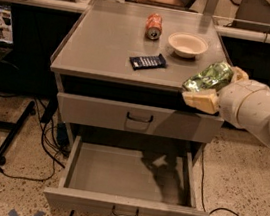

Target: Pick green can from middle drawer and place on counter

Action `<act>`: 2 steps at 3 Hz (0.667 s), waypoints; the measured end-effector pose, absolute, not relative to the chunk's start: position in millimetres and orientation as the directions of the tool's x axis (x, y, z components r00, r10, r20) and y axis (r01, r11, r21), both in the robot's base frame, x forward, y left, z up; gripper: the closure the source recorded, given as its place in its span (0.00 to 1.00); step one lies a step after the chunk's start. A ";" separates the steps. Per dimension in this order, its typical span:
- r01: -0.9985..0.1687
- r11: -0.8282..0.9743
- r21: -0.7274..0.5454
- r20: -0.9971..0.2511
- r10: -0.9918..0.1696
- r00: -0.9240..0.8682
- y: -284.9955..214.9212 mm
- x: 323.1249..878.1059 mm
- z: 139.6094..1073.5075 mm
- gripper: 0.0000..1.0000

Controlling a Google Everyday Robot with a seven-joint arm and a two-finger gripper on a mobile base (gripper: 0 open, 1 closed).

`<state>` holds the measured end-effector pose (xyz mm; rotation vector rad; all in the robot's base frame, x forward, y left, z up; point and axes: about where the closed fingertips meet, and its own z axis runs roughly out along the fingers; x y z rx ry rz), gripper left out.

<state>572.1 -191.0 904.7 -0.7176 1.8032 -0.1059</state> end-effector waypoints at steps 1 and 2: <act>-0.346 0.851 -0.395 -0.860 -0.475 -0.186 -220.1 599.4 912.9 1.00; -0.295 0.883 -0.365 -0.881 -0.430 -0.196 -243.4 647.5 919.2 1.00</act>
Offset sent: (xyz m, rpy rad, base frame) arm 0.1232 -0.0635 0.0273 0.1002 -0.0540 -0.1792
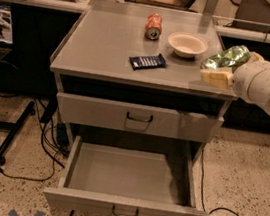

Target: Pick green can from middle drawer and place on counter

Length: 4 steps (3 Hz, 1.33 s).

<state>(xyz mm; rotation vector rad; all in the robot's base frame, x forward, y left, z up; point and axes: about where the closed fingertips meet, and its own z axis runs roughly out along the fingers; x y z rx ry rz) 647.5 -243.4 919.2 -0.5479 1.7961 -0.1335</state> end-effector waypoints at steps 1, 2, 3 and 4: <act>-0.275 0.896 -0.350 -0.886 -0.411 -0.213 -253.2 683.7 921.8 1.00; -0.271 0.908 -0.321 -0.887 -0.388 -0.250 -255.1 722.4 913.0 1.00; -0.267 0.916 -0.299 -0.878 -0.373 -0.300 -255.6 755.9 898.2 0.99; -0.264 0.917 -0.300 -0.878 -0.374 -0.300 -257.1 755.4 898.8 0.77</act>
Offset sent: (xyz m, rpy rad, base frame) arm 0.1324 -0.0089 -0.0146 0.0603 0.0981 -0.0762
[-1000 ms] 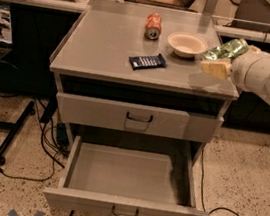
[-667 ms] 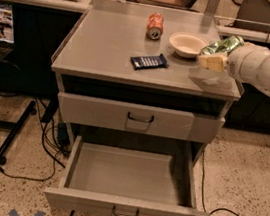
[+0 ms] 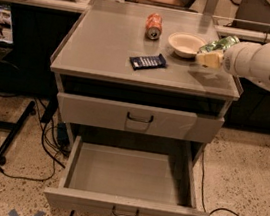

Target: Pick green can from middle drawer and place on counter

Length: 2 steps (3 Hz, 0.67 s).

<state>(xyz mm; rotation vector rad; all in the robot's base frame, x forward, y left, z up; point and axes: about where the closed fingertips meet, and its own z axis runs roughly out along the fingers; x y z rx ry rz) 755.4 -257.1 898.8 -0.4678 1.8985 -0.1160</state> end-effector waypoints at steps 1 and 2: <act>-0.264 0.917 -0.300 -0.878 -0.374 -0.300 -257.1 755.4 898.8 0.53; -0.264 0.917 -0.300 -0.878 -0.374 -0.300 -257.1 755.4 898.8 0.30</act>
Offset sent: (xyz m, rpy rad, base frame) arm 0.0000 0.0000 0.0000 0.0000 0.0000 0.0000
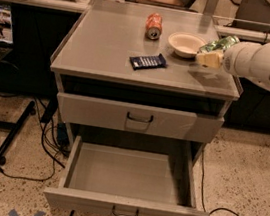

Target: Pick green can from middle drawer and place on counter

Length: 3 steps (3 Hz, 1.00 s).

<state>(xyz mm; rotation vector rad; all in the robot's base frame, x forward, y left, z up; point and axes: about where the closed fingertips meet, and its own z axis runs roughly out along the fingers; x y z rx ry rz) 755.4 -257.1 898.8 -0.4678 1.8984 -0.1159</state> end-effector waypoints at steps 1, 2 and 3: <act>-0.264 0.917 -0.300 -0.878 -0.374 -0.300 -257.0 755.4 898.8 0.07; -0.264 0.917 -0.300 -0.878 -0.374 -0.299 -257.0 755.4 898.9 0.00; -0.264 0.917 -0.300 -0.878 -0.374 -0.299 -256.9 755.4 898.9 0.00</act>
Offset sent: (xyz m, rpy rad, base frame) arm 0.0000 0.0000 0.0000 0.0000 0.0000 0.0000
